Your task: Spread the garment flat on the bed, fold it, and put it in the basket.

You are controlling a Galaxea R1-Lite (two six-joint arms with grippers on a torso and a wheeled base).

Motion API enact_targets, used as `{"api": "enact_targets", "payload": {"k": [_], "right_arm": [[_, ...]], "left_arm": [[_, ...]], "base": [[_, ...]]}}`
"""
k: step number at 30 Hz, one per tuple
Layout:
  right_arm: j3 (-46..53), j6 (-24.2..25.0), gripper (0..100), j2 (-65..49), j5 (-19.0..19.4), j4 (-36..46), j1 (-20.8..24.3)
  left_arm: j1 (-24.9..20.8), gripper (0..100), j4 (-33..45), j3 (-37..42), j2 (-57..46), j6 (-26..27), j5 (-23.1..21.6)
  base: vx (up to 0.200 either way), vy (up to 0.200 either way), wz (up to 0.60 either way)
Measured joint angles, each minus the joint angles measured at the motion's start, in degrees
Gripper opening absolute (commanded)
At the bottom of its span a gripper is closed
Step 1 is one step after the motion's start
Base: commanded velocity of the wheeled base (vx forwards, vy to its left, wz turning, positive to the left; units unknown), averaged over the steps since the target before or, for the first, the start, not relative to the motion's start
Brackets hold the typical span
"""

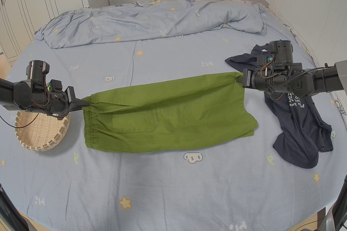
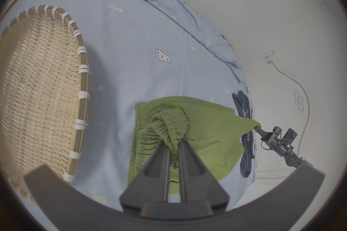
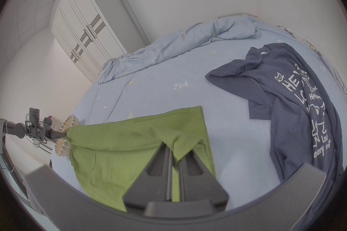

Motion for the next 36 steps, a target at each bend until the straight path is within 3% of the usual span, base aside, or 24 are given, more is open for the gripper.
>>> {"api": "enact_targets", "payload": {"k": [23,24,25,36], "right_arm": [[1.8,0.2,0,3.3,-0.3,-4.0,0.3],[1.8,0.1,0,3.5,-0.5,-4.0,0.3],[1.8,0.1,100,3.7,-0.6,-4.1,0.3],[2.1,0.1,100,4.9,-0.8,-6.5,0.6]], "left_arm": [[-0.4,0,0.0,-0.7,2.9,-0.2,0.1],[-0.5,100,0.0,-0.8,3.0,-0.3,0.1],[-0.5,100,0.0,-0.9,3.1,-0.4,0.1],[-3.4,100,0.1,-1.2,3.1,-2.0,0.1]], "base": [[0.0,0.0,0.0],[0.0,0.0,0.0],[0.0,0.0,0.0],[0.0,0.0,0.0]]}}
